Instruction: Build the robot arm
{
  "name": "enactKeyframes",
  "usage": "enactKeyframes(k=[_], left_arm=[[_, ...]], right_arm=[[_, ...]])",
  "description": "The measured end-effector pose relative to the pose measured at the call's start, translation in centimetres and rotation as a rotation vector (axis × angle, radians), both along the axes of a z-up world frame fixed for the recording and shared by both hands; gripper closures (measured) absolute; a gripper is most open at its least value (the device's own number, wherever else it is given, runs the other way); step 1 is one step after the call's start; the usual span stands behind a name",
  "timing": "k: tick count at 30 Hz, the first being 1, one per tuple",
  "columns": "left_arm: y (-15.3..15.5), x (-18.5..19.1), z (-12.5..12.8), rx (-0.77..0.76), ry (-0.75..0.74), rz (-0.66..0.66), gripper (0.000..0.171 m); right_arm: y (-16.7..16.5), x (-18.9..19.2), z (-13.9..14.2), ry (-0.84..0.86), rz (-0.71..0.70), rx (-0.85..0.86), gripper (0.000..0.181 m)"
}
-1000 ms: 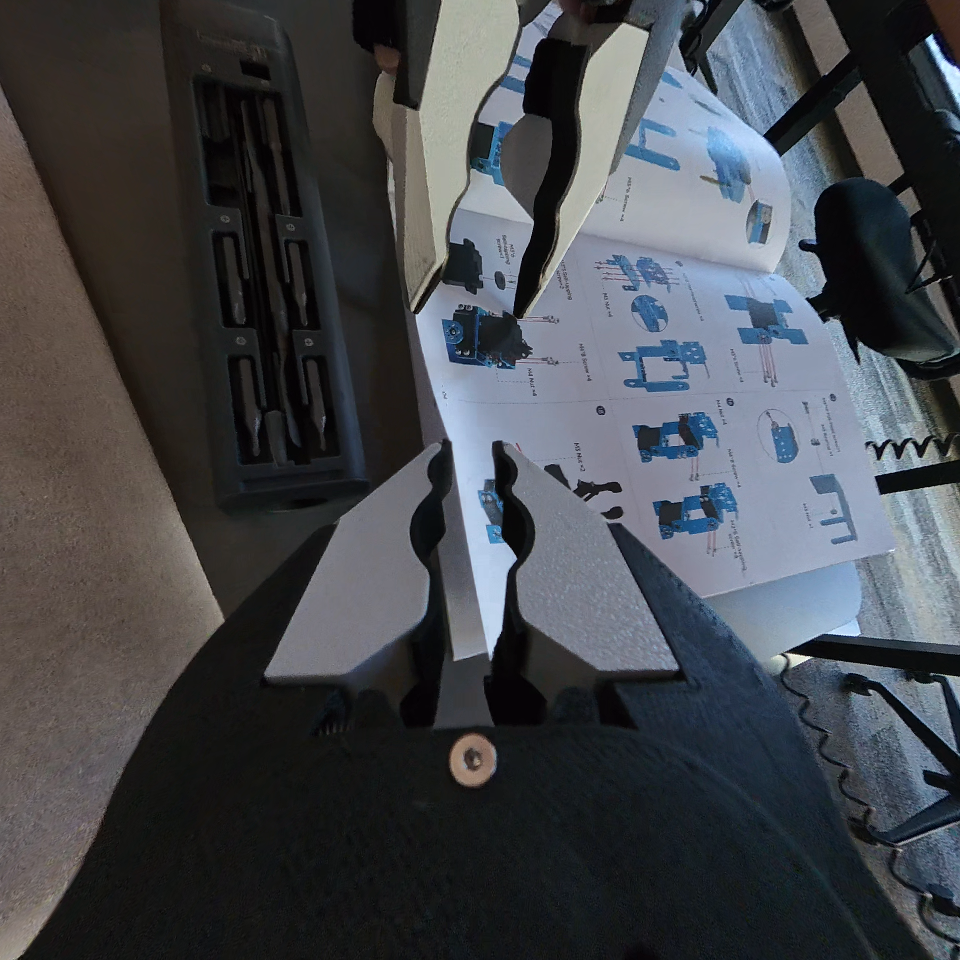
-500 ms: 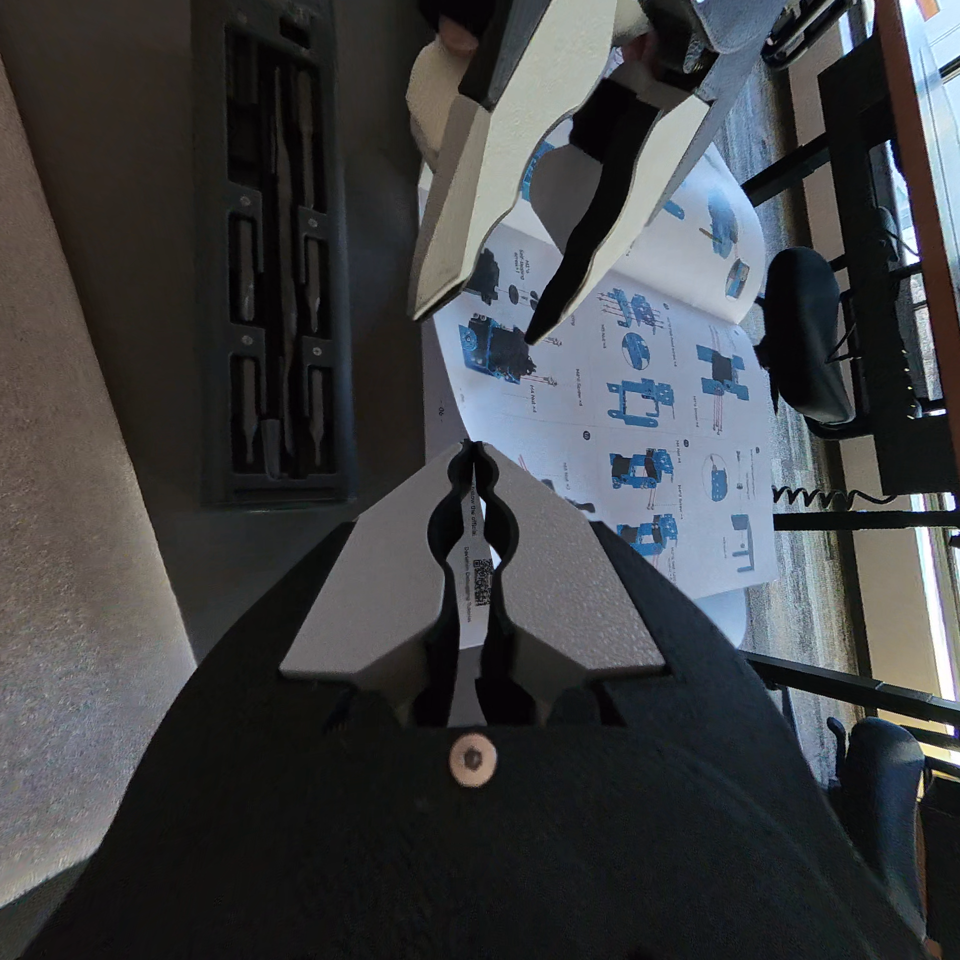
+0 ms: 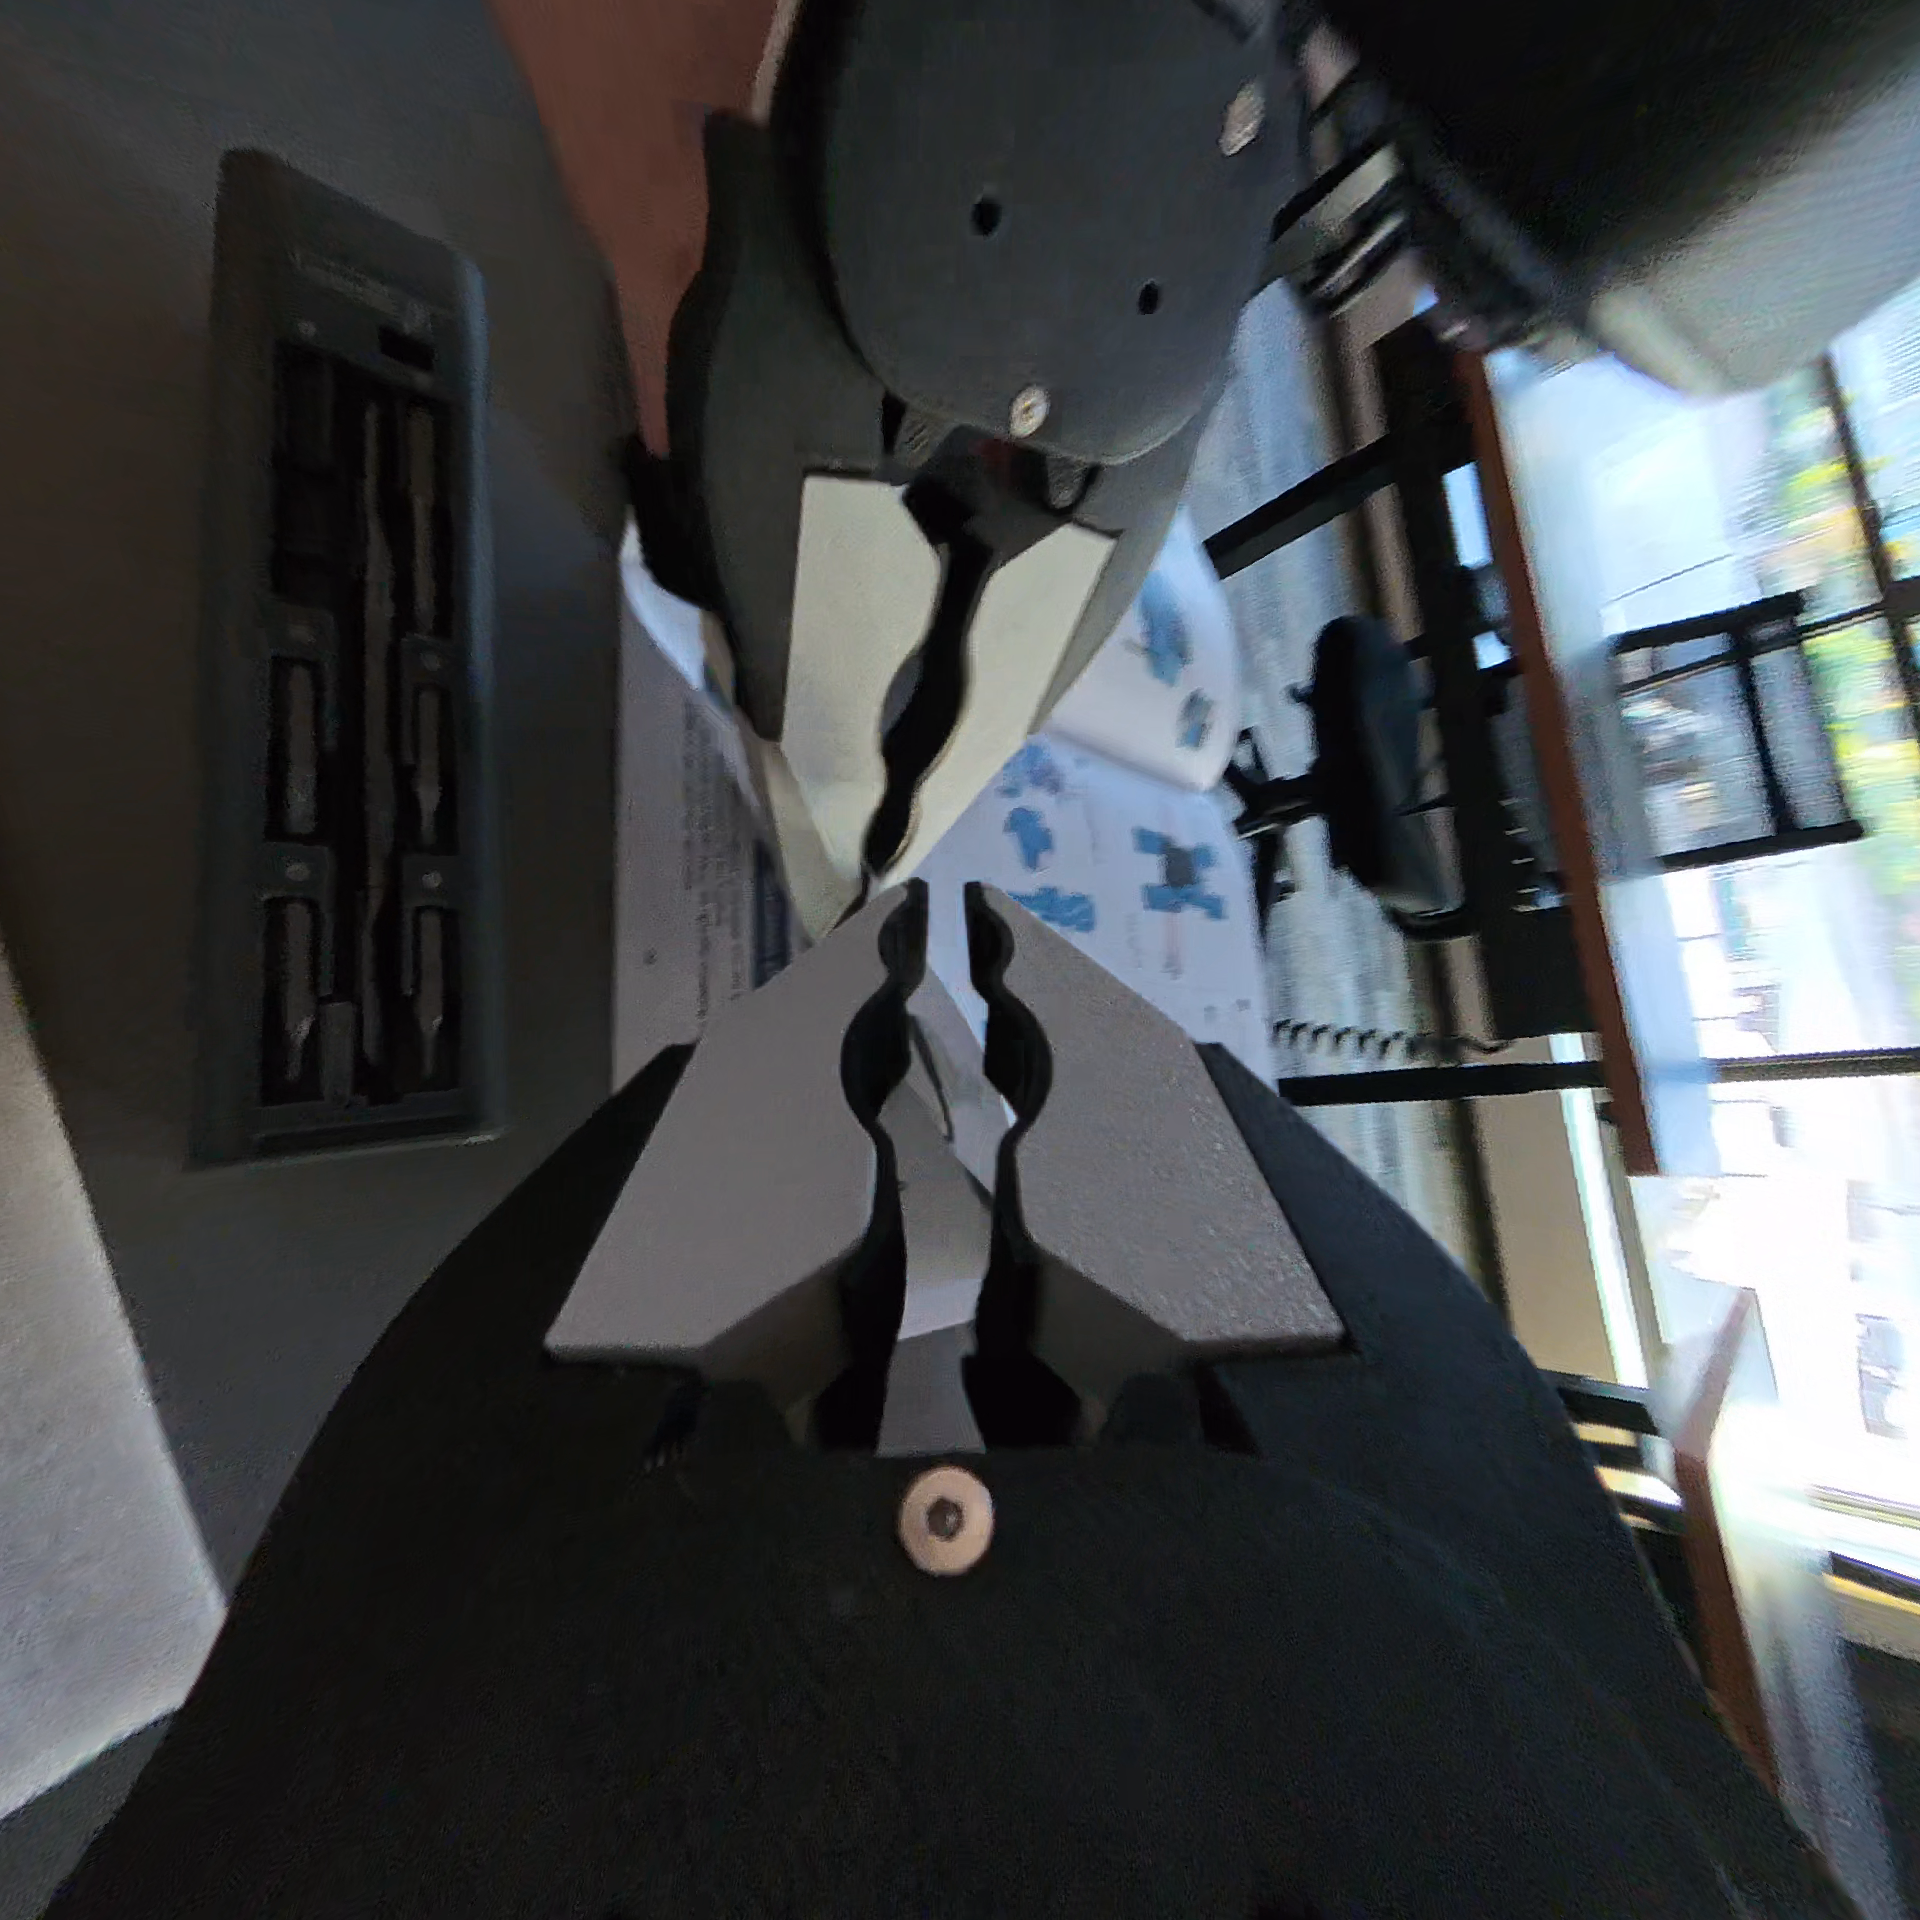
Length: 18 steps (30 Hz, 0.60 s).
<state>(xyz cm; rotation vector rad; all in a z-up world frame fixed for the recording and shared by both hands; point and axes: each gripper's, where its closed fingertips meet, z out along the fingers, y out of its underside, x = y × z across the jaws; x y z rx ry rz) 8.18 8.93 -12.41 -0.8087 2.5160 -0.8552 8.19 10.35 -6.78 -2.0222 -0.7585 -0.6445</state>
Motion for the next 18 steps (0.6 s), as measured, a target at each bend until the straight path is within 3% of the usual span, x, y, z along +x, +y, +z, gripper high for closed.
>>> enactKeyframes(k=[3,5,7,12,15,18], left_arm=[[1.3,0.3,1.3,-0.046,-0.033,0.129,0.171],[2.7,0.5,2.7,-0.126,-0.059,0.272,0.171],[4.7,0.4,4.1,-0.236,-0.062,0.452,0.171],[11.0,-1.9,6.8,-0.438,-0.127,0.853,0.171],[14.0,-4.0,6.8,-0.481,-0.145,1.02,0.171],[15.4,-5.6,6.2,-0.508,-0.153,1.112,0.171]], right_arm=[[-0.6,0.4,4.0,0.017,-0.087,0.186,0.157],[-1.8,1.5,6.8,0.102,-0.194,0.351,0.154],[-3.3,3.9,7.7,0.187,-0.332,0.472,0.146],[-3.4,10.2,-0.8,0.575,-0.606,0.379,0.144],[-3.0,14.7,-2.4,0.758,-0.764,0.504,0.139],[-4.8,19.5,-2.8,0.746,-0.993,0.656,0.132]])
